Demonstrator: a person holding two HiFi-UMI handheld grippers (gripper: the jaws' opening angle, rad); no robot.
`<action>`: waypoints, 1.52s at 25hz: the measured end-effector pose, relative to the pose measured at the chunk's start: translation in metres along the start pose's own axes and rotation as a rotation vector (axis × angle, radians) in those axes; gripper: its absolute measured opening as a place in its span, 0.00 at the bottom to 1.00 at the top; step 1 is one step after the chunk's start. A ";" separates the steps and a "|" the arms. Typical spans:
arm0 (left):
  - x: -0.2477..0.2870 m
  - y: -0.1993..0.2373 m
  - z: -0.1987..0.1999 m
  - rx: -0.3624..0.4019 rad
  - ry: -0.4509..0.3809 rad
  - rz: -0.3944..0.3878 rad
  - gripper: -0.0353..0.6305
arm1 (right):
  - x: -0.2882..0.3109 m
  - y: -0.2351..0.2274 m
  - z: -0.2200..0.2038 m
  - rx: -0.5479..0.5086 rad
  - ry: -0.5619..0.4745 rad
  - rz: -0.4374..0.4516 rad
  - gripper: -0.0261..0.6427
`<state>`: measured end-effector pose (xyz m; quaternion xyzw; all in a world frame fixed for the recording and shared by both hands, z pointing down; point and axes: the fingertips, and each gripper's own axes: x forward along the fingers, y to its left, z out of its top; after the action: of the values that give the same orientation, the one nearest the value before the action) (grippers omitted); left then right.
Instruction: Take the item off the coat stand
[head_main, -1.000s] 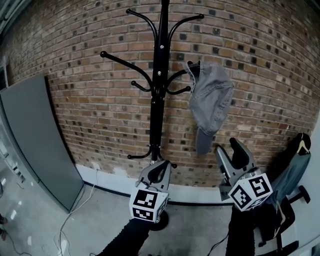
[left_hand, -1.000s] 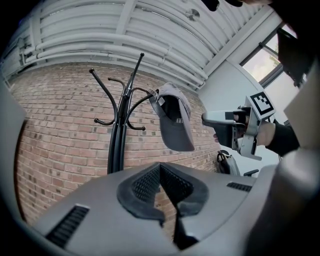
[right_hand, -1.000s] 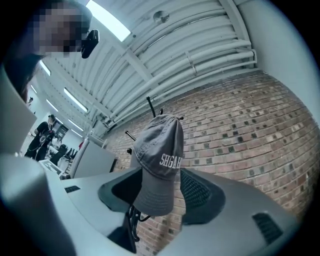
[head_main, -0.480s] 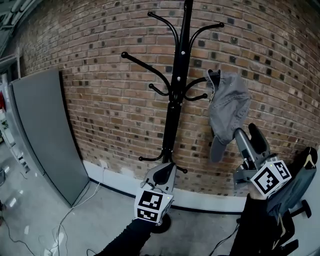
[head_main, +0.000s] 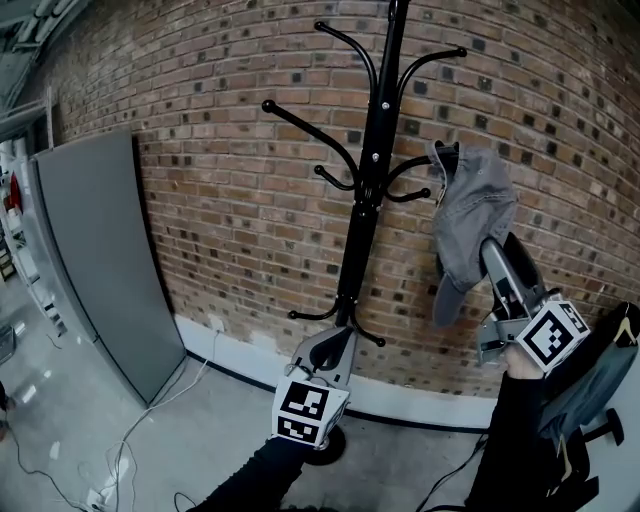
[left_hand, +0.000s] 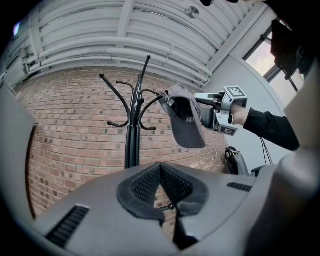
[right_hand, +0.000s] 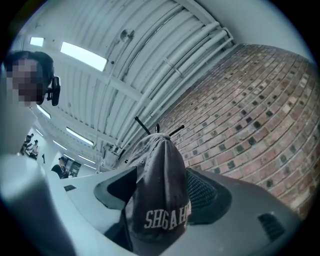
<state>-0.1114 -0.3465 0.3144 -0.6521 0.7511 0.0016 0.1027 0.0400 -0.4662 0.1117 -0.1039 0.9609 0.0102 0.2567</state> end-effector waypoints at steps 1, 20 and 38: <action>0.000 0.001 0.000 0.001 0.000 0.004 0.06 | 0.002 -0.001 0.000 0.005 0.002 0.001 0.48; -0.011 0.014 -0.006 -0.005 0.002 0.031 0.06 | 0.003 -0.010 0.009 -0.076 -0.043 -0.151 0.08; -0.010 0.015 -0.002 -0.017 -0.018 -0.004 0.06 | -0.028 -0.007 0.059 -0.119 -0.195 -0.193 0.08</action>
<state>-0.1251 -0.3342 0.3161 -0.6546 0.7487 0.0136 0.1036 0.0947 -0.4632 0.0744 -0.2091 0.9147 0.0526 0.3417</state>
